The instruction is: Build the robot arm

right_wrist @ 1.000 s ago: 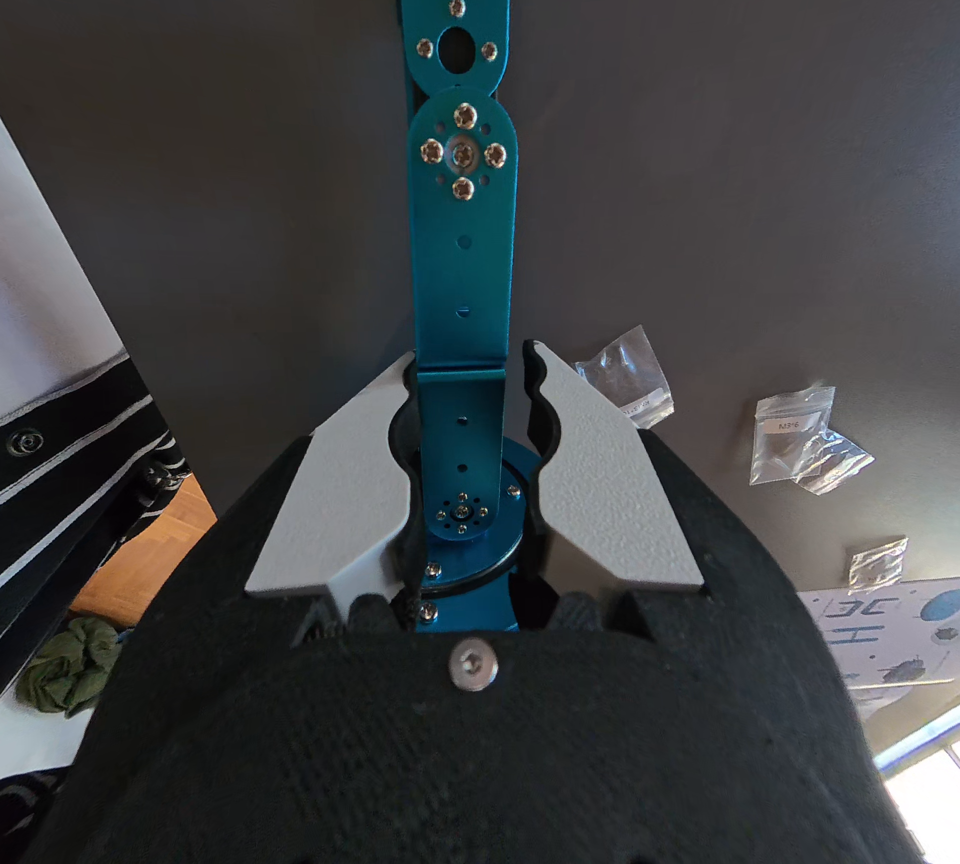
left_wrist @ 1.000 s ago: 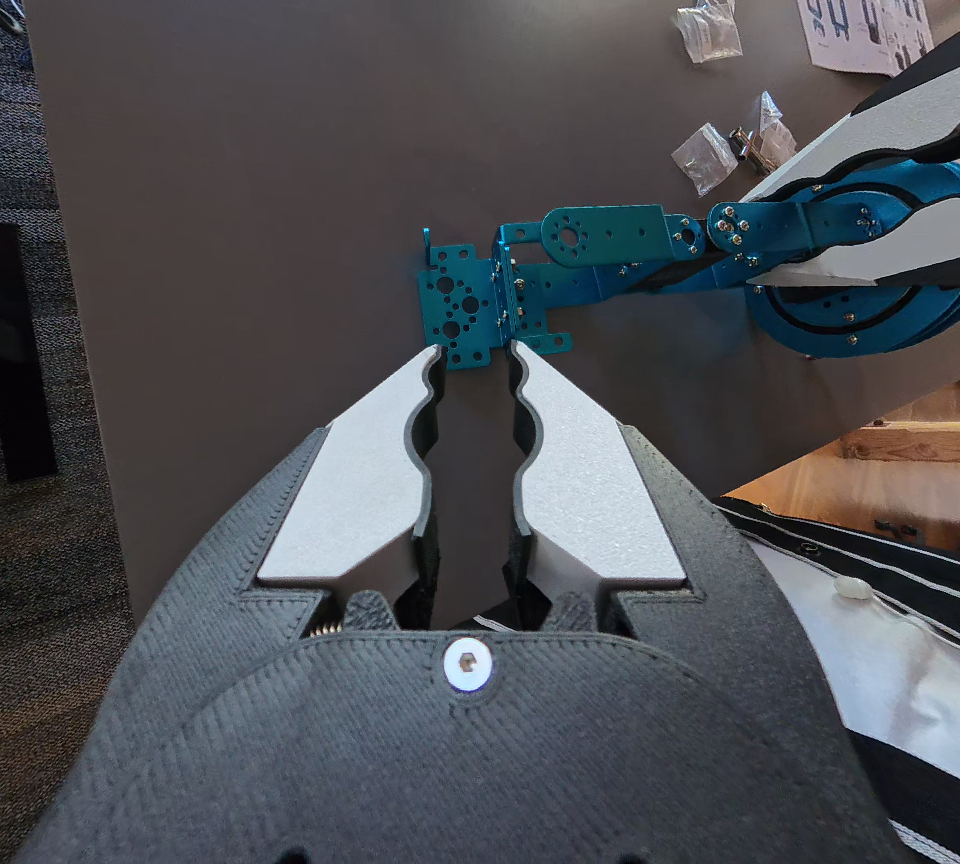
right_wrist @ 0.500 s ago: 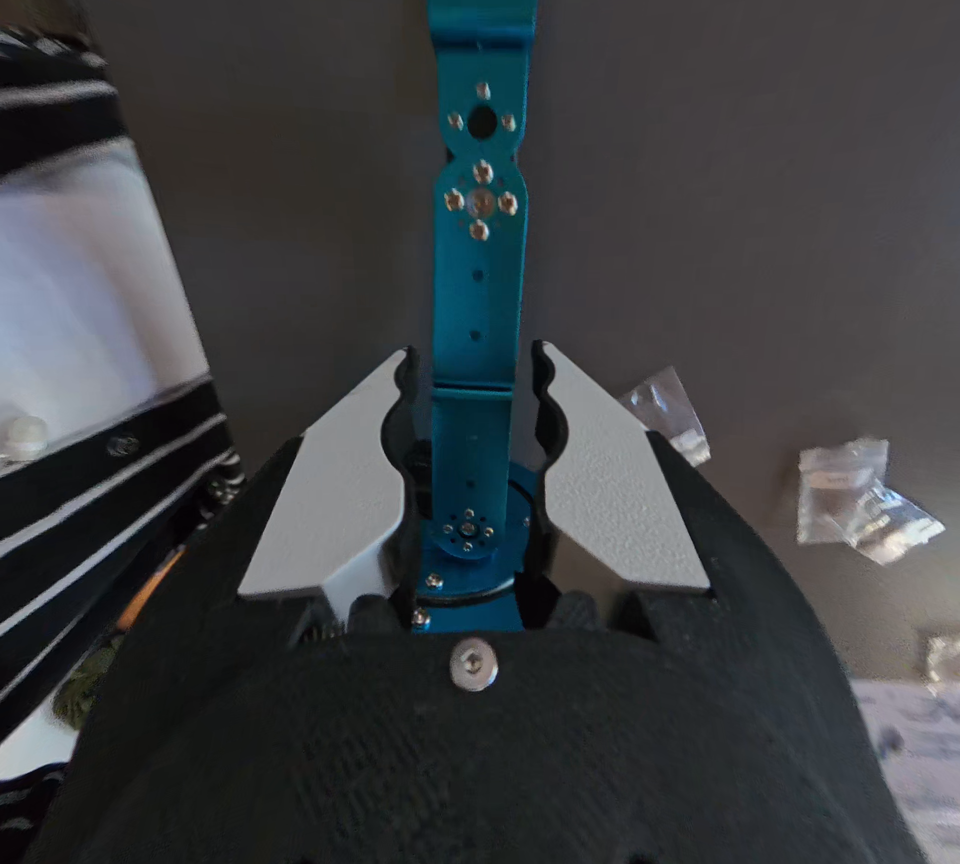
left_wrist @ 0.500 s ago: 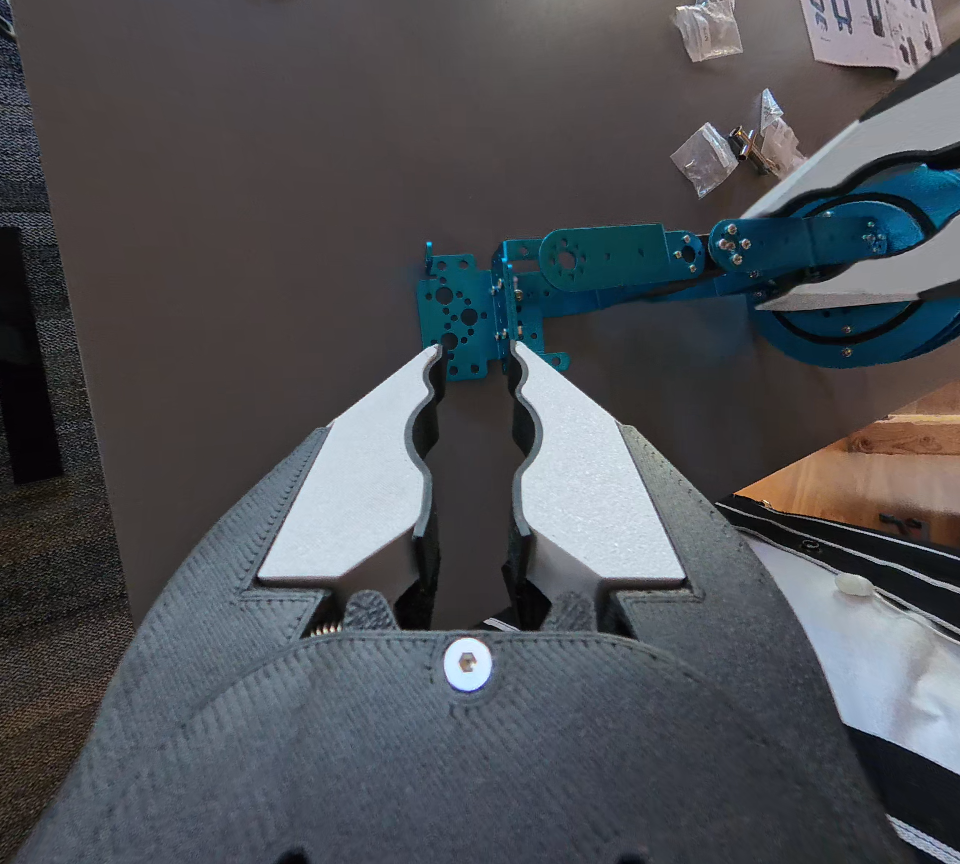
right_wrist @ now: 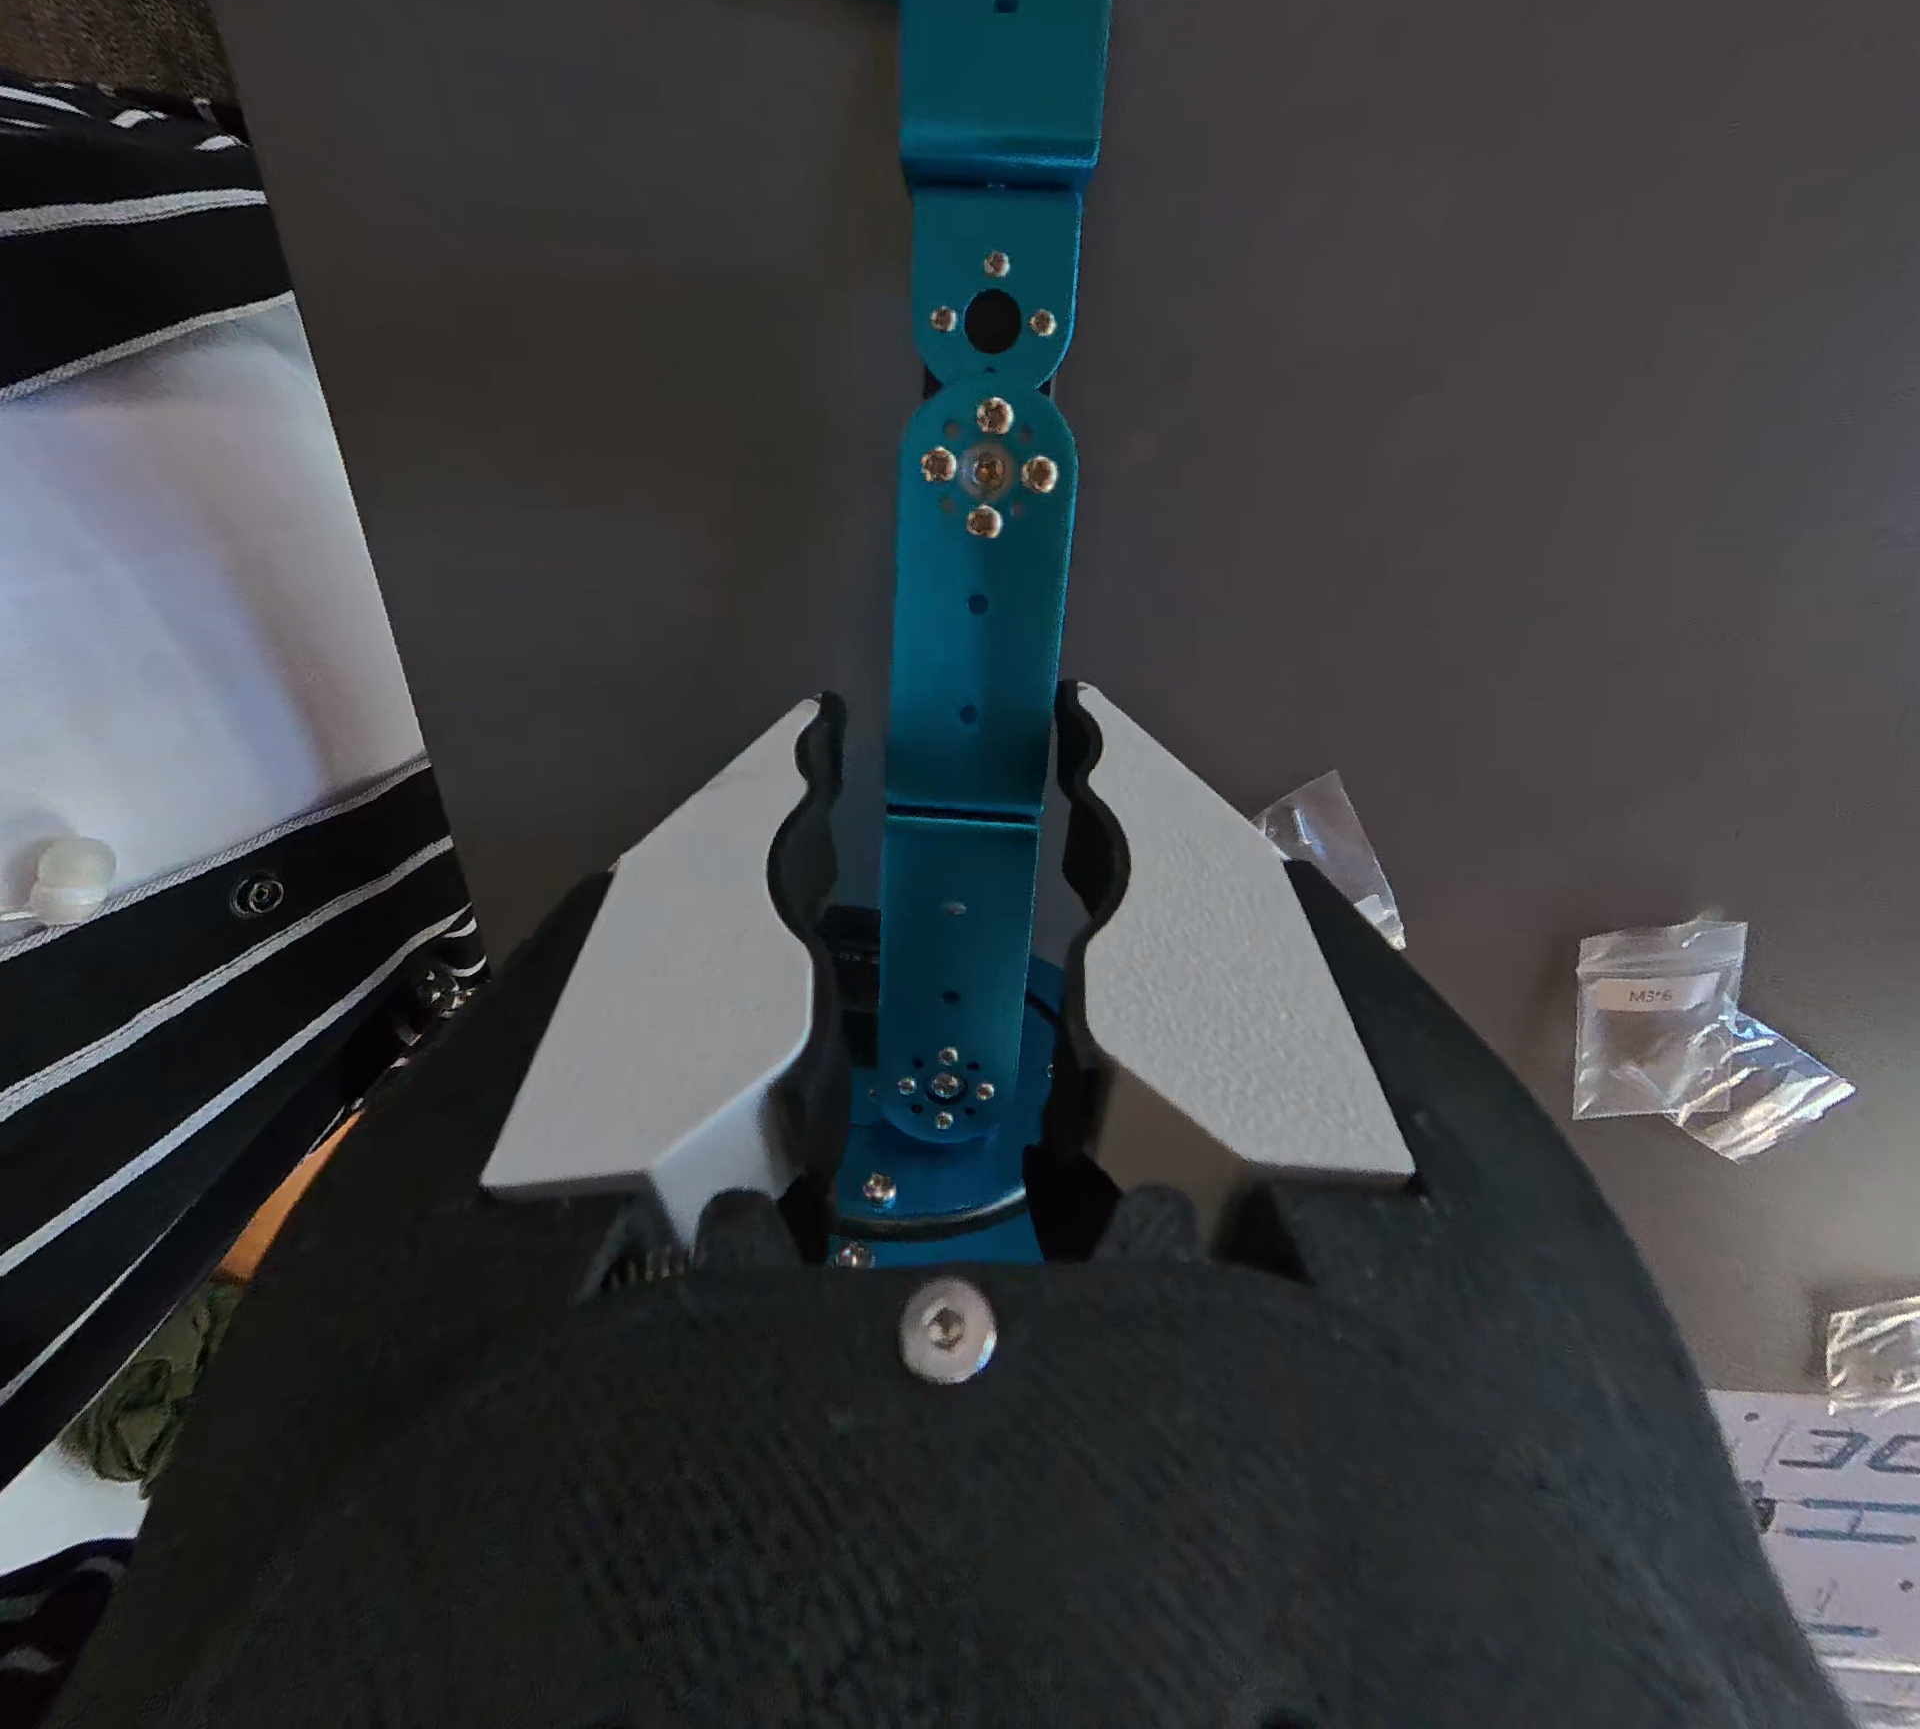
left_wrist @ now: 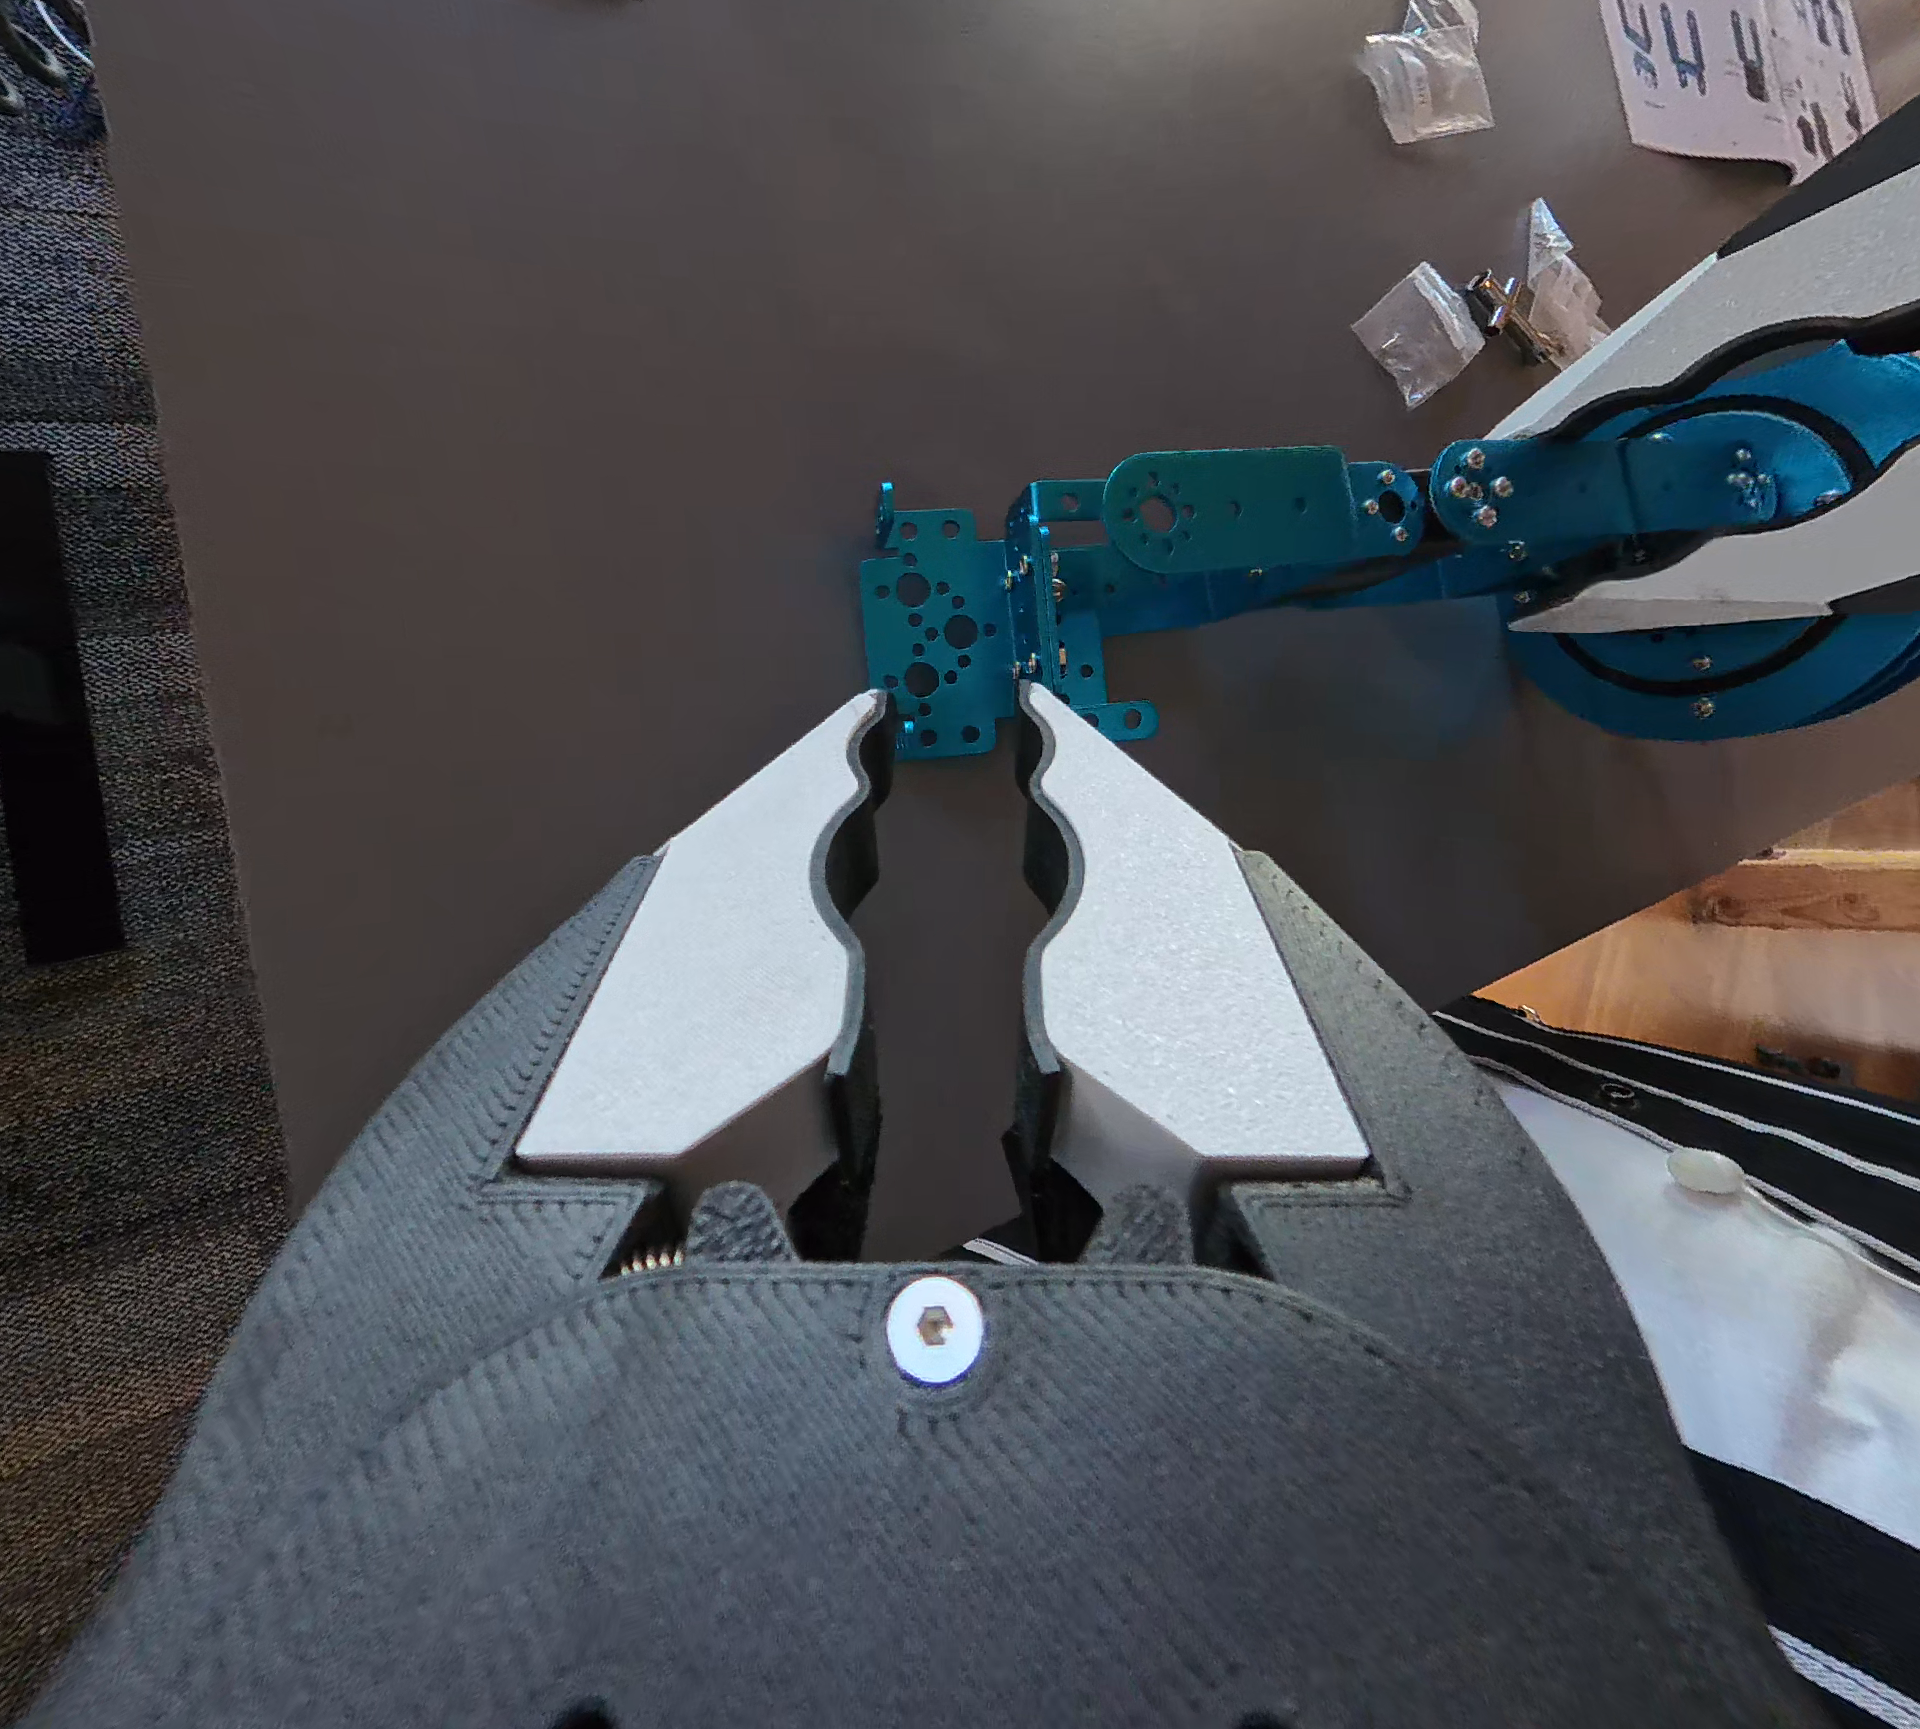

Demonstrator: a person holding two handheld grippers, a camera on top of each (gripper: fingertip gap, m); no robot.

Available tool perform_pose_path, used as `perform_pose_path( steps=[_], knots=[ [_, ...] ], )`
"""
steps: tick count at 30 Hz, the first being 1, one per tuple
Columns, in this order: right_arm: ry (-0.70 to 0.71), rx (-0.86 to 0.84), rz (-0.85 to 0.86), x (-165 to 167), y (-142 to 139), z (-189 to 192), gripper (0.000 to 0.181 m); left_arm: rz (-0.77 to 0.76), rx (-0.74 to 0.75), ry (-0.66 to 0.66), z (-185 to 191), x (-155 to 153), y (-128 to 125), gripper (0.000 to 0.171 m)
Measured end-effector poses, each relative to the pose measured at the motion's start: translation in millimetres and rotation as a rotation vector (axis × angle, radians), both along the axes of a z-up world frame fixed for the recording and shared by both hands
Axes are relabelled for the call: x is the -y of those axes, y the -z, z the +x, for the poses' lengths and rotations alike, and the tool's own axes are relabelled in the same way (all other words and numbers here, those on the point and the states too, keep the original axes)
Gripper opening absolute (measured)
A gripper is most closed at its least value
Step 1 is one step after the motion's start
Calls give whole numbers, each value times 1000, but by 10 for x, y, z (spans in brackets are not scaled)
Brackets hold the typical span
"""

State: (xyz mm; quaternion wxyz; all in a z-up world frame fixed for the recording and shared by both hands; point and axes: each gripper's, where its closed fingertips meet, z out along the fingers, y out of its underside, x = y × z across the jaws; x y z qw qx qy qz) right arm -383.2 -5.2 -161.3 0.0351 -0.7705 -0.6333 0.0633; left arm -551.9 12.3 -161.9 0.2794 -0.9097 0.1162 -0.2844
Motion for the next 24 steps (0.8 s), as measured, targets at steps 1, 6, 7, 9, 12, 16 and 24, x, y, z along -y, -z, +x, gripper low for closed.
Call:
perform_pose_path(
  steps=[1, 6, 7, 9, 12, 16, 24],
  knots=[
    [0, -1, -1, 1, 0, -4, 41, 0, 2, -1, -2, -3, 0, 21],
    [5, 1, 2, -20, 12, 0, 44, -1, 2, -2, -4, -15, 7, 21],
    [7, -1, 0, -25, 13, 0, 44, -2, 1, -2, -4, -17, 8, 21],
    [12, -5, -4, -31, 16, 2, 44, -1, 1, -2, -3, -20, 9, 21],
    [14, -6, -2, -50, 22, 7, 43, -3, 2, -4, -4, -24, 11, 21],
    [21, -8, -9, -71, 31, 17, 44, -4, 0, -4, -2, -25, 12, 21],
    [14, -18, -6, -71, 25, 4, 45, 0, -5, -6, 4, -35, -6, 21]
  ],
)
